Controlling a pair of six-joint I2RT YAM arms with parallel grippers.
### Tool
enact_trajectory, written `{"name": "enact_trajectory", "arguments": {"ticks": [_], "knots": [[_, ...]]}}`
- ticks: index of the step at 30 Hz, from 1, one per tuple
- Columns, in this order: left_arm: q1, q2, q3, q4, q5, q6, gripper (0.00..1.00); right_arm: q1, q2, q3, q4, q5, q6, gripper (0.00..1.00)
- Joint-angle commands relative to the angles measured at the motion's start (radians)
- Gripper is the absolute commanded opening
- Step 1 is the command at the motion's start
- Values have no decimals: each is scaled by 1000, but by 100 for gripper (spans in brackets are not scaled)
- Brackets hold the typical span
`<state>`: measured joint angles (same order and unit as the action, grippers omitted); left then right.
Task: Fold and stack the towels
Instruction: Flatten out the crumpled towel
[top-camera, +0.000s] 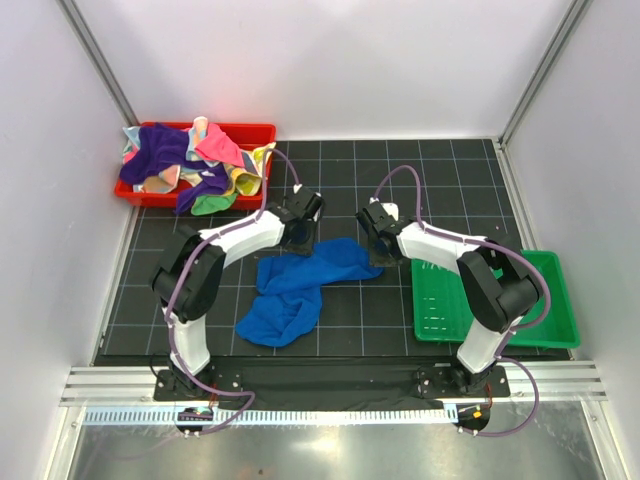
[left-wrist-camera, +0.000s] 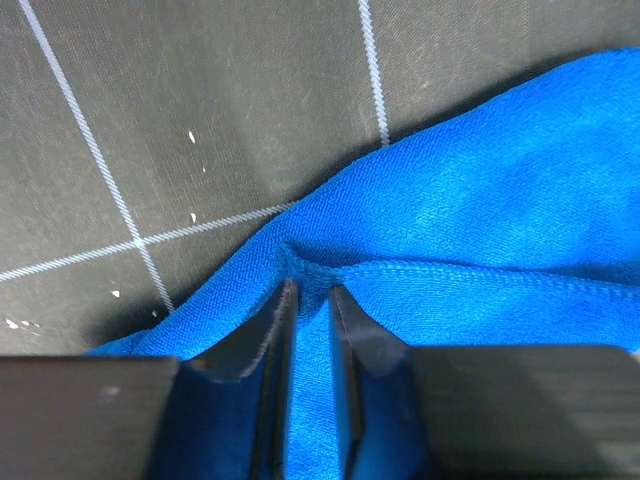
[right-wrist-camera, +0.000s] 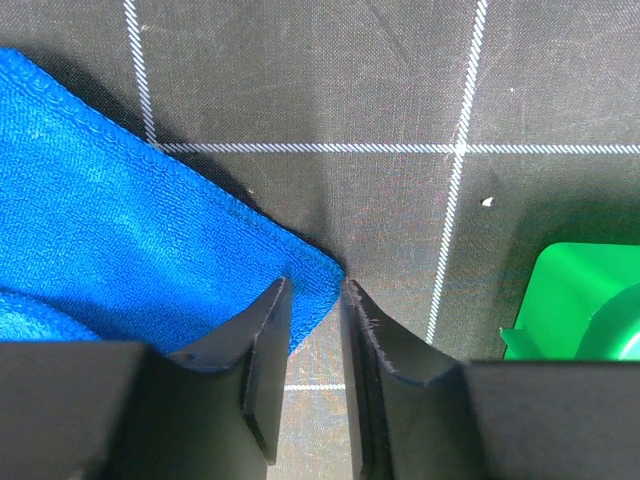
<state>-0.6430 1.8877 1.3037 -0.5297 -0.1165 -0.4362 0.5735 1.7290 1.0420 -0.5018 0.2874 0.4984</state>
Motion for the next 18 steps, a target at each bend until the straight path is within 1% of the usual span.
{"name": "enact_trajectory", "arguments": {"ticks": [1, 3, 5, 6, 12, 13, 18], "knots": [[-1, -18, 48, 7, -20, 13, 19, -3, 9, 6, 3, -8, -11, 31], [-1, -18, 55, 2, -23, 13, 10, -3, 12, 6, 5, -19, -9, 27], [-1, -22, 57, -1, -26, 13, 4, -3, 9, 7, 5, -21, -11, 26], [-1, -32, 58, -3, -32, 11, 1, -3, 10, 7, 5, -21, -11, 23], [-1, -91, 58, -36, -80, -4, 0, -3, -8, 13, -3, -17, -11, 13], [-1, -123, 58, -41, -93, -7, 0, -4, -14, 16, -6, -14, -11, 10], [-1, -232, 55, -81, -149, -35, 0, -3, -43, 35, -26, 2, -12, 7]]}}
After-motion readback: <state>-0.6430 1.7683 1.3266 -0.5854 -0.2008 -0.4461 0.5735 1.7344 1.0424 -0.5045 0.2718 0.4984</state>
